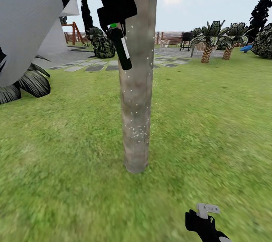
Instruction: In the garden, pick up the pesticide atomizer on the floor and spray pesticide onto both trees until each tree trunk is fully covered.
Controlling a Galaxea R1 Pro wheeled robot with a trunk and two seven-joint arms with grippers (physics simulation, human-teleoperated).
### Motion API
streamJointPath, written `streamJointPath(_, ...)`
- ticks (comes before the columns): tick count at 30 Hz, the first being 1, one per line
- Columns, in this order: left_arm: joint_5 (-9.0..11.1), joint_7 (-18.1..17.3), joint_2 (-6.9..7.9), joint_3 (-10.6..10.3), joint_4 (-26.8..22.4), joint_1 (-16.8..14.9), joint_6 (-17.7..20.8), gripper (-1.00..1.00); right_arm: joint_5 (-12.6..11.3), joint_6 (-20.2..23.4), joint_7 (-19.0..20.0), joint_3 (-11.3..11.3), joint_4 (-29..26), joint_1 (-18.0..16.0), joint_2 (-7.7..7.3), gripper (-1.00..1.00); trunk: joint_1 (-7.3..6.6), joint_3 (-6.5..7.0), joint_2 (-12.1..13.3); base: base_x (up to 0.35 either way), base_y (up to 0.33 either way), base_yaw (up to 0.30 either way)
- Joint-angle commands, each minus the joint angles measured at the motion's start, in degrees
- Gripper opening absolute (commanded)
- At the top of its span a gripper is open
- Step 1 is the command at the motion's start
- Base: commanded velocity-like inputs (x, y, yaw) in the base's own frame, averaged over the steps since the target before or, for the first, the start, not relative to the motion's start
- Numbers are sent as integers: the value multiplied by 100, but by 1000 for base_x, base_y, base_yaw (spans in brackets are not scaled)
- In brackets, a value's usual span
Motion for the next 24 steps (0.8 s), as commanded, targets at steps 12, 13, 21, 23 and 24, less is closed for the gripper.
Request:
streamJointPath(12,29,39,0,-42,-1283,2392,-618,-100,-59,9,-70,-22,-11,-2,3,-100,0,-4,-2,0,0,0)
streamJointPath(13,-51,41,0,-43,-1376,2594,-623,-100,-59,9,-70,-24,-11,-2,3,-100,0,-4,-2,0,0,0)
streamJointPath(21,-639,44,0,-59,-1933,4048,-630,-100,-59,9,-78,-26,-11,-2,3,-100,0,-4,-2,0,0,0)
streamJointPath(23,-659,50,0,-74,-2082,4423,-628,-100,-61,9,-79,-26,-11,-2,3,-100,0,-4,-2,0,0,0)
streamJointPath(24,-793,52,0,-81,-2201,4748,-626,-100,-65,9,-80,-28,-11,-2,3,-100,0,-4,-2,0,0,0)
